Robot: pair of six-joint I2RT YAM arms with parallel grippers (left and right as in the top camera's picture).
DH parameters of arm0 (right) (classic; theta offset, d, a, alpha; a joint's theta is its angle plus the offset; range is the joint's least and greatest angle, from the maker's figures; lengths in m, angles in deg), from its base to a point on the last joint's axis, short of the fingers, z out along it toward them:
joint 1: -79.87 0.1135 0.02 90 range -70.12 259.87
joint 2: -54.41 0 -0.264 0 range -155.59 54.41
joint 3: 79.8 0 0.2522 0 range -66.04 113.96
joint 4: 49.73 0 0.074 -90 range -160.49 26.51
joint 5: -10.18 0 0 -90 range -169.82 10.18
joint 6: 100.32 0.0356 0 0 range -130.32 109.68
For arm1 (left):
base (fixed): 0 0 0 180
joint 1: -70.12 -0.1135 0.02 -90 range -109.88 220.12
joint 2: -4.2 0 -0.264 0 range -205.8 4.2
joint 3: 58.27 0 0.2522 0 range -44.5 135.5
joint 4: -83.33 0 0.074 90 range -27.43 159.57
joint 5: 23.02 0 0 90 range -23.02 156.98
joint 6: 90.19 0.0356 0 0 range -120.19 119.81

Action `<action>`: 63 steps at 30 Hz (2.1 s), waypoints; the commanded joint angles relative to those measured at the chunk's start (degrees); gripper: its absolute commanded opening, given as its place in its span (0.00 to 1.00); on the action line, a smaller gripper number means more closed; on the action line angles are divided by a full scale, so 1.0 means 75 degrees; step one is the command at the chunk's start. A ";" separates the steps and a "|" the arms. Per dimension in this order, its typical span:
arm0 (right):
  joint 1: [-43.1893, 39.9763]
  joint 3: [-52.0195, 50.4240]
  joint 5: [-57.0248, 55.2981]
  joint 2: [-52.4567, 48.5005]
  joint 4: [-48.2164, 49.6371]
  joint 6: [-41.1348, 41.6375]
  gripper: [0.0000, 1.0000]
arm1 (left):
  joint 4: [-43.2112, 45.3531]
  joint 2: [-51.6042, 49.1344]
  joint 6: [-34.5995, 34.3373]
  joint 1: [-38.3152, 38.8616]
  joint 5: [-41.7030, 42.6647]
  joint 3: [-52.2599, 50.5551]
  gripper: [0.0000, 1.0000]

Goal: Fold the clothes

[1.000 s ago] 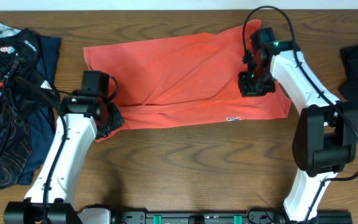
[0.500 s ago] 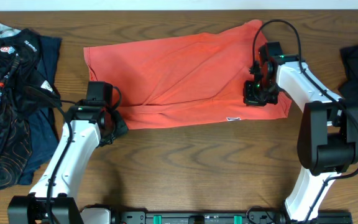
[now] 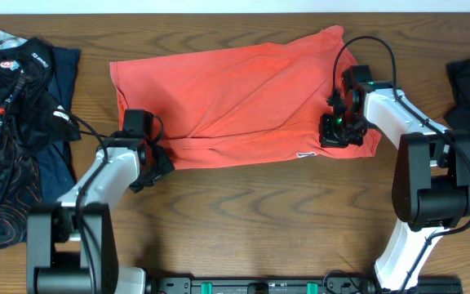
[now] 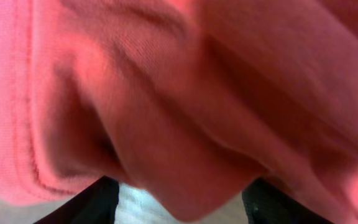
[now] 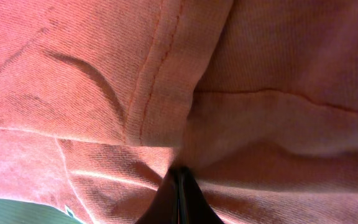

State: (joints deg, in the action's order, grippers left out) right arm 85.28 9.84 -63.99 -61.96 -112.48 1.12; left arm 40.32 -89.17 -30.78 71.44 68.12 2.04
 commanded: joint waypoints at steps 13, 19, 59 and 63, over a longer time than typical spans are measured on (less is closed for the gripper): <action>-0.0076 -0.0828 0.0122 -0.0055 0.0256 -0.0175 0.01 | 0.0192 -0.0283 -0.0393 -0.0463 -0.0070 -0.0041 0.06; -0.0221 -0.1306 0.0154 -0.0055 0.0417 0.0085 0.01 | 0.0058 -0.0283 -0.0393 -0.0460 -0.0064 -0.0041 0.06; -0.1230 -0.1145 0.0338 0.1224 0.0673 0.0370 0.01 | 0.0032 -0.0280 -0.0560 0.0070 -0.0041 -0.0041 0.06; -0.1233 -0.0801 0.0055 0.1498 0.0166 0.0172 0.22 | -0.0029 -0.0280 -0.0560 0.0070 -0.0041 -0.0041 0.06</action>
State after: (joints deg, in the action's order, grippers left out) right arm 76.24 1.12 -59.16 -53.88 -109.79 4.64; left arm 40.08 -89.87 -34.73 71.75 67.66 2.83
